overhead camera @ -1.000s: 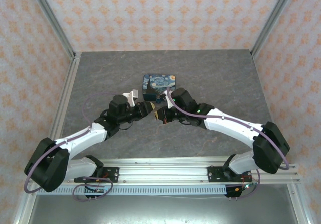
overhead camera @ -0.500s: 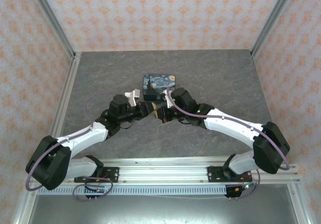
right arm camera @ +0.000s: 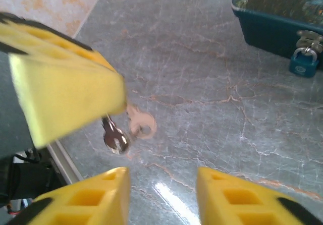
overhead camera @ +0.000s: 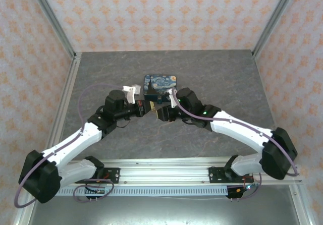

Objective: Unlock the padlock with the key

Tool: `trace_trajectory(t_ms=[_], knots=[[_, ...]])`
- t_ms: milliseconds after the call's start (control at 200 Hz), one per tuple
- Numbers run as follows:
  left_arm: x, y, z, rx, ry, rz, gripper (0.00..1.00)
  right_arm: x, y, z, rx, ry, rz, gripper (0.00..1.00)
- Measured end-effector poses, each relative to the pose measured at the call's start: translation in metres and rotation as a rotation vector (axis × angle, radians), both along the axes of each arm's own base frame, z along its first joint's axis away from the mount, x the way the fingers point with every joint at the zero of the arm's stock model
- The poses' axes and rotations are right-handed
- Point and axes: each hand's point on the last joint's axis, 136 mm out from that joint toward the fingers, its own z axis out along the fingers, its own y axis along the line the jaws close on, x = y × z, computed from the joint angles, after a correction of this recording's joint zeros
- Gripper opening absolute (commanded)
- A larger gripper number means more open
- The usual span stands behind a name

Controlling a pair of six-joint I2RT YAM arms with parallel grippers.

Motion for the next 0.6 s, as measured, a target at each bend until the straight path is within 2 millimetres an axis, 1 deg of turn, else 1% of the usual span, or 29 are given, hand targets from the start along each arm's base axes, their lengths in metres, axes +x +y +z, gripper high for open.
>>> trace_trajectory(t_ms=[55, 120, 195, 290, 340, 415, 520, 601], knots=[[0.0, 0.0, 0.018, 0.049, -0.072, -0.036, 0.0, -0.003, -0.007, 0.014, 0.025, -0.036, 0.004, 0.5], [-0.001, -0.001, 0.036, 0.112, -0.152, -0.085, 0.0, -0.008, -0.015, 0.032, 0.062, -0.082, 0.015, 0.51], [-0.004, -0.002, 0.05, 0.178, -0.212, -0.144, 0.0, -0.015, -0.022, 0.052, 0.102, -0.135, 0.037, 0.51], [-0.008, -0.008, 0.065, 0.235, -0.261, -0.234, 0.0, -0.026, -0.024, 0.067, 0.145, -0.18, 0.078, 0.49], [-0.011, -0.013, 0.069, 0.248, -0.271, -0.288, 0.0, -0.03, -0.023, 0.069, 0.163, -0.194, 0.099, 0.47], [-0.016, -0.021, 0.071, 0.249, -0.271, -0.371, 0.0, -0.035, -0.021, 0.068, 0.181, -0.205, 0.132, 0.44], [-0.026, -0.029, 0.065, 0.234, -0.251, -0.466, 0.0, -0.04, -0.019, 0.064, 0.2, -0.21, 0.164, 0.41], [-0.035, -0.031, 0.061, 0.221, -0.234, -0.516, 0.0, -0.043, -0.018, 0.065, 0.214, -0.218, 0.182, 0.39]])
